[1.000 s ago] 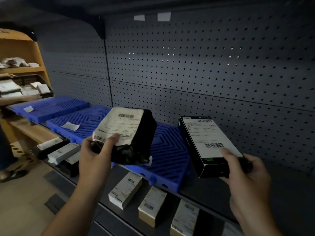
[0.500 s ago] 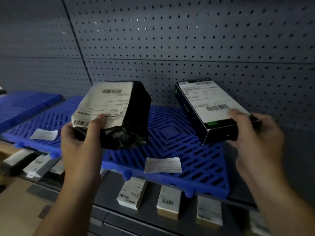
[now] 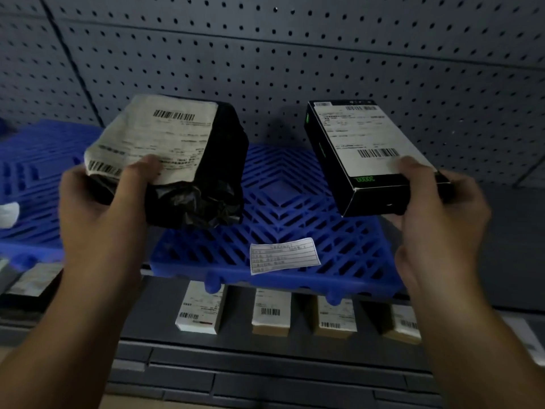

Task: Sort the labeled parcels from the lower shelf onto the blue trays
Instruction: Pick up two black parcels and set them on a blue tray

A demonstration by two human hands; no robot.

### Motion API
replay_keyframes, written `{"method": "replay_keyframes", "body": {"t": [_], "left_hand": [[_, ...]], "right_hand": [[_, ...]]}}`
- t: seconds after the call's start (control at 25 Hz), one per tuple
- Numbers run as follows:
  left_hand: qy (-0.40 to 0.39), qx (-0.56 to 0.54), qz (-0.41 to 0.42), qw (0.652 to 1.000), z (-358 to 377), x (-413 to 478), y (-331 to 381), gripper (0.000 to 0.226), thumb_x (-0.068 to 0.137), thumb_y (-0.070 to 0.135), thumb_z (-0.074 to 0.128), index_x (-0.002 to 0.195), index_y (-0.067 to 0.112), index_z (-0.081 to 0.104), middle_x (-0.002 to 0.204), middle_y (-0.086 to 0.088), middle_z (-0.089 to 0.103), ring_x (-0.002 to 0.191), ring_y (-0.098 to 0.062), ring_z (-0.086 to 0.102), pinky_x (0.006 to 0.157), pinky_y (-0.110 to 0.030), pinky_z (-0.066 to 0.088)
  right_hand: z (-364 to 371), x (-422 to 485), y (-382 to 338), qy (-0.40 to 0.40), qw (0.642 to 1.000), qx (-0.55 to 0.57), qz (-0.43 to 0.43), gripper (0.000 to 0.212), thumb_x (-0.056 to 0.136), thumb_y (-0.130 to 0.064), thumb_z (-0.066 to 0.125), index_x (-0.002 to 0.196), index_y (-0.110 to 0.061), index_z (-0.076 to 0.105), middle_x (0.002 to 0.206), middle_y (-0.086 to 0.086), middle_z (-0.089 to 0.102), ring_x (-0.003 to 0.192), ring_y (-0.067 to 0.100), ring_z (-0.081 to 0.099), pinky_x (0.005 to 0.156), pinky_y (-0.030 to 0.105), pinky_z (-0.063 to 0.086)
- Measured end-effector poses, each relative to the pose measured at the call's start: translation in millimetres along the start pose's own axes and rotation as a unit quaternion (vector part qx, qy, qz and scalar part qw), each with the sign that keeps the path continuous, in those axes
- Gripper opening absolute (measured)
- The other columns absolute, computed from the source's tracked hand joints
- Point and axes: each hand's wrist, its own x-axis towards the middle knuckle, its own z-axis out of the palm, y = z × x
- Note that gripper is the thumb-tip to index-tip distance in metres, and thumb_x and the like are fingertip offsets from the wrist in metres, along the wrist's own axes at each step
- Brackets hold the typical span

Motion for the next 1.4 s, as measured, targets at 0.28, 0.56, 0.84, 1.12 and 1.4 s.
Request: {"method": "replay_keyframes", "body": {"t": [0.28, 0.56, 0.84, 1.12, 1.4], "left_hand": [[0.004, -0.012, -0.009, 1.000, -0.7, -1.6, 4.0, 0.044, 0.087, 0.043, 0.072, 0.125, 0.022, 0.060, 0.107, 0.010, 0.076, 0.092, -0.001, 0.075, 0.070, -0.023, 0.063], [0.010, -0.050, -0.017, 0.999, -49.0, 36.7, 5.1, 0.059, 0.072, 0.054, 0.079, 0.120, 0.025, 0.062, 0.113, 0.007, 0.078, 0.100, -0.009, 0.076, 0.088, -0.037, 0.060], [-0.015, -0.063, 0.005, 0.998, -145.8, 107.0, 11.5, 0.051, 0.072, 0.055, 0.077, 0.114, 0.029, 0.063, 0.110, 0.010, 0.077, 0.100, -0.005, 0.074, 0.085, -0.032, 0.060], [-0.031, -0.062, -0.003, 0.998, -239.4, 168.7, 13.6, 0.061, 0.071, 0.056, 0.077, 0.120, 0.024, 0.061, 0.114, 0.008, 0.075, 0.100, -0.004, 0.074, 0.087, -0.032, 0.058], [0.026, -0.057, -0.005, 0.998, -286.9, 221.9, 7.2, 0.056, 0.076, 0.053, 0.078, 0.121, 0.023, 0.061, 0.114, 0.006, 0.075, 0.099, -0.007, 0.075, 0.083, -0.031, 0.058]], "right_hand": [[9.1, -4.3, 3.1, -0.025, 1.000, -0.016, 0.009, 0.026, 0.079, -0.028, 0.083, 0.096, -0.018, 0.066, 0.091, -0.005, 0.079, 0.089, 0.015, 0.078, 0.077, 0.044, 0.065], [52.5, -47.9, -0.8, -0.042, 0.999, -0.017, -0.009, 0.028, 0.079, -0.029, 0.083, 0.099, -0.020, 0.066, 0.092, -0.009, 0.079, 0.090, 0.013, 0.077, 0.083, 0.047, 0.063], [132.4, -139.4, 7.0, -0.002, 1.000, 0.005, -0.024, 0.034, 0.081, -0.026, 0.084, 0.106, -0.012, 0.066, 0.102, 0.002, 0.078, 0.092, 0.016, 0.078, 0.082, 0.045, 0.064], [207.1, -213.3, 20.9, 0.009, 1.000, 0.003, -0.019, 0.026, 0.080, -0.028, 0.083, 0.097, -0.019, 0.065, 0.100, 0.001, 0.077, 0.090, 0.014, 0.078, 0.074, 0.034, 0.064], [270.7, -230.1, 38.0, -0.026, 1.000, 0.001, -0.005, 0.030, 0.081, -0.025, 0.084, 0.100, -0.012, 0.066, 0.098, 0.002, 0.077, 0.086, 0.012, 0.078, 0.072, 0.033, 0.064]]}}
